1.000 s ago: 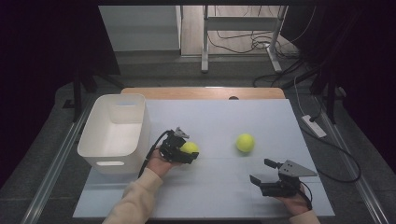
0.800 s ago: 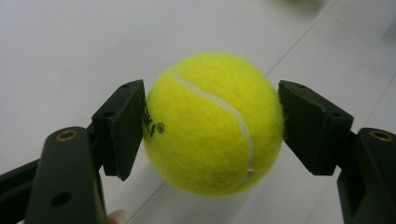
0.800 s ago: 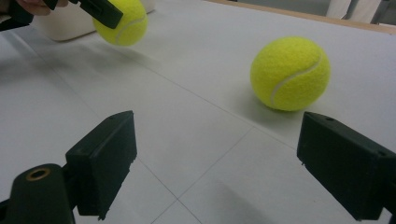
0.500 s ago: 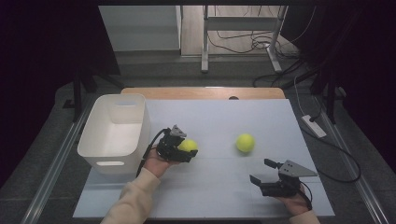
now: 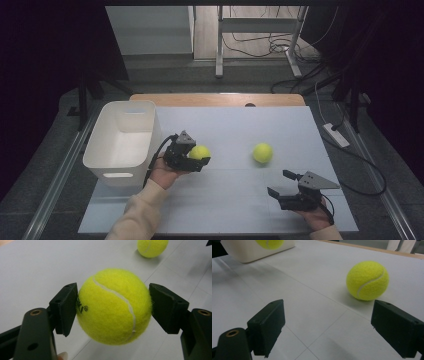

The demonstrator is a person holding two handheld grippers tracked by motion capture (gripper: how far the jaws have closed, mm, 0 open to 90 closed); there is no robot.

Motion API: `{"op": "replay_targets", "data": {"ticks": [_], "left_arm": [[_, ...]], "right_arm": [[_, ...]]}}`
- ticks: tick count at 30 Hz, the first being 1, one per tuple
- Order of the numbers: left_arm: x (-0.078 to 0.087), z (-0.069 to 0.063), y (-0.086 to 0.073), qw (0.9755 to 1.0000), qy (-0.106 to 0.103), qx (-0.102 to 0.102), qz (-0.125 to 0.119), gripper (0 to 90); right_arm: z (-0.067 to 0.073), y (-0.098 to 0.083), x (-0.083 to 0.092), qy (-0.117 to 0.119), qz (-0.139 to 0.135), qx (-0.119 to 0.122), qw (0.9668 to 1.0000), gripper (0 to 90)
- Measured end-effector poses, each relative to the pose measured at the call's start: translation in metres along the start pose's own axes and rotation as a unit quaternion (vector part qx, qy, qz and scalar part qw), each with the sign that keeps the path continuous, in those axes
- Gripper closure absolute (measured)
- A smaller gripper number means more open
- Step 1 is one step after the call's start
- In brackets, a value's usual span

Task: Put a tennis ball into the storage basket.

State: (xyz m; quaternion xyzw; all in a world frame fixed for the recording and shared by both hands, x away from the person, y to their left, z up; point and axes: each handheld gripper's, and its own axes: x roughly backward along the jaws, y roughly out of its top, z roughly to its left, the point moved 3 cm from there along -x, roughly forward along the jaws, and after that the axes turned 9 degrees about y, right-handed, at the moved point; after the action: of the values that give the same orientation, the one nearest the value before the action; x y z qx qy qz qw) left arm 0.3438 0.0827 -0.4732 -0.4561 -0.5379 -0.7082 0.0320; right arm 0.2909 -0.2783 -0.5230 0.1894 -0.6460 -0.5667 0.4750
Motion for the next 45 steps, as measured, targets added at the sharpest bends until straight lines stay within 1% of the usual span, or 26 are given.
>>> {"op": "replay_targets", "data": {"ticks": [7, 10, 12, 20, 22, 26, 33, 38, 45], "left_arm": [[0.008, 0.001, 0.005, 0.9998, -0.005, 0.002, -0.019, 27.7], [0.011, 0.001, 0.006, 0.9997, -0.008, 0.003, -0.023, 27.7], [0.013, 0.002, 0.007, 0.9995, -0.012, 0.007, -0.029, 27.8], [0.021, 0.005, 0.01, 0.999, -0.009, 0.01, -0.042, 27.8], [0.025, 0.007, 0.012, 0.9988, -0.007, 0.009, -0.047, 27.7], [0.03, 0.009, 0.014, 0.9981, -0.008, 0.015, -0.058, 27.7], [0.038, 0.012, 0.017, 0.9972, -0.006, 0.019, -0.073, 27.7], [0.042, 0.013, 0.019, 0.9968, -0.007, 0.017, -0.078, 27.7], [0.047, 0.014, 0.021, 0.9963, 0.001, 0.019, -0.084, 27.7]], "right_arm": [[0.0, 0.0, 0.0, -0.001, 0.0, -0.001, 1.0, 12.2], [0.0, 0.0, 0.0, -0.001, -0.001, -0.001, 1.0, 12.2], [0.0, 0.0, 0.0, -0.001, -0.001, -0.002, 1.0, 12.2], [0.0, 0.0, 0.0, -0.002, -0.001, -0.002, 1.0, 12.2], [0.0, 0.0, 0.0, -0.002, -0.001, -0.002, 1.0, 12.2], [0.0, 0.0, 0.0, -0.001, -0.001, -0.002, 1.0, 12.2], [0.0, 0.0, 0.0, -0.003, -0.002, -0.002, 1.0, 12.2], [0.0, 0.0, 0.0, -0.003, -0.001, -0.001, 1.0, 12.2], [0.0, 0.0, 0.001, -0.002, -0.002, -0.001, 1.0, 12.2]]}}
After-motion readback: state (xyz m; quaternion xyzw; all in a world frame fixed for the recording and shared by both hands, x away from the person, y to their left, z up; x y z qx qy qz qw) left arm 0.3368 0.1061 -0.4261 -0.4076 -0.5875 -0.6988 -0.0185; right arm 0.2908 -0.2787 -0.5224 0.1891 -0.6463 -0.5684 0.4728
